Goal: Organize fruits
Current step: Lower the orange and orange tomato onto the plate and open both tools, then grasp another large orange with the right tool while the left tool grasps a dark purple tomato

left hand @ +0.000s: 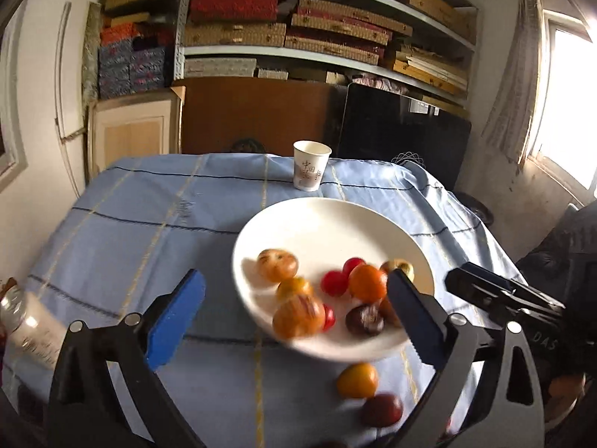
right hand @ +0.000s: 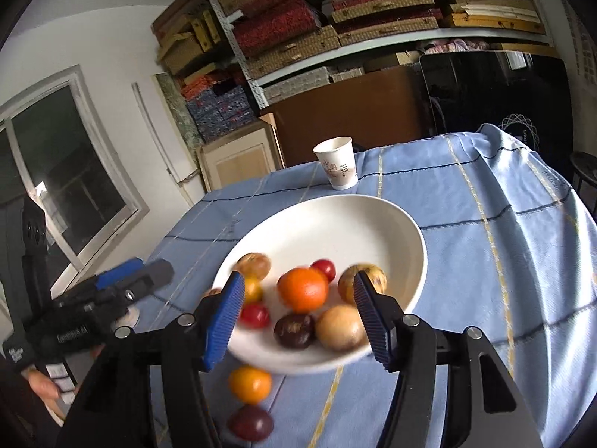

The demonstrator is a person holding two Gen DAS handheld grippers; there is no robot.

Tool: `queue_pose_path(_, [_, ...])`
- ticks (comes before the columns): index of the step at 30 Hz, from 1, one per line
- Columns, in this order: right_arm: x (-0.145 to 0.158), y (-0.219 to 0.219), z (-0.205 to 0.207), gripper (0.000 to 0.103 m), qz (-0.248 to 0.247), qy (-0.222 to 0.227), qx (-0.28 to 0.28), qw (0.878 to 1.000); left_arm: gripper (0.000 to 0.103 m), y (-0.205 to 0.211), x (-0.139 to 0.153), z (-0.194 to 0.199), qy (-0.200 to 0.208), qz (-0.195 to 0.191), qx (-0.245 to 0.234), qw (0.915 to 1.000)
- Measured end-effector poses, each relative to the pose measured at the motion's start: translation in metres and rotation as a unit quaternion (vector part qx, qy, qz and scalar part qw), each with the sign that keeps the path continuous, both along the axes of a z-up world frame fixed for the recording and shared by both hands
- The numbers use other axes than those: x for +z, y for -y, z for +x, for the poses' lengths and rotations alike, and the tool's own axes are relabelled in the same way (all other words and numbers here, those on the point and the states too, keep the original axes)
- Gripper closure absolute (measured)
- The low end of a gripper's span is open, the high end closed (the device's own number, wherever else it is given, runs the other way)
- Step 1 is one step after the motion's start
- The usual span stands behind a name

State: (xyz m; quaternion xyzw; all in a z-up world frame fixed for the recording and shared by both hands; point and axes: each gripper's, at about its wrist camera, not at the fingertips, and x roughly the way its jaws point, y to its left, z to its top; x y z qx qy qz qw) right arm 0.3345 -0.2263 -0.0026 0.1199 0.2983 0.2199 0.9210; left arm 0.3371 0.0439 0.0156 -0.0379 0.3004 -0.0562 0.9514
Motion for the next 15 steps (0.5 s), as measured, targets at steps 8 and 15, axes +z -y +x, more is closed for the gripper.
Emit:
queue_pose_path(8, [-0.044,0.021,-0.049,0.039,0.01,-0.072,-0.002,0.997,0.005,-0.027,-0.051,-0.068,-0.049,0.018,0.041,0.9978])
queue_pose_path(15, [-0.043,0.021,-0.093,0.039,-0.025,-0.047,0.007,0.999,0.005,-0.052,-0.057,-0.094,-0.057,-0.005,0.063,0.9963])
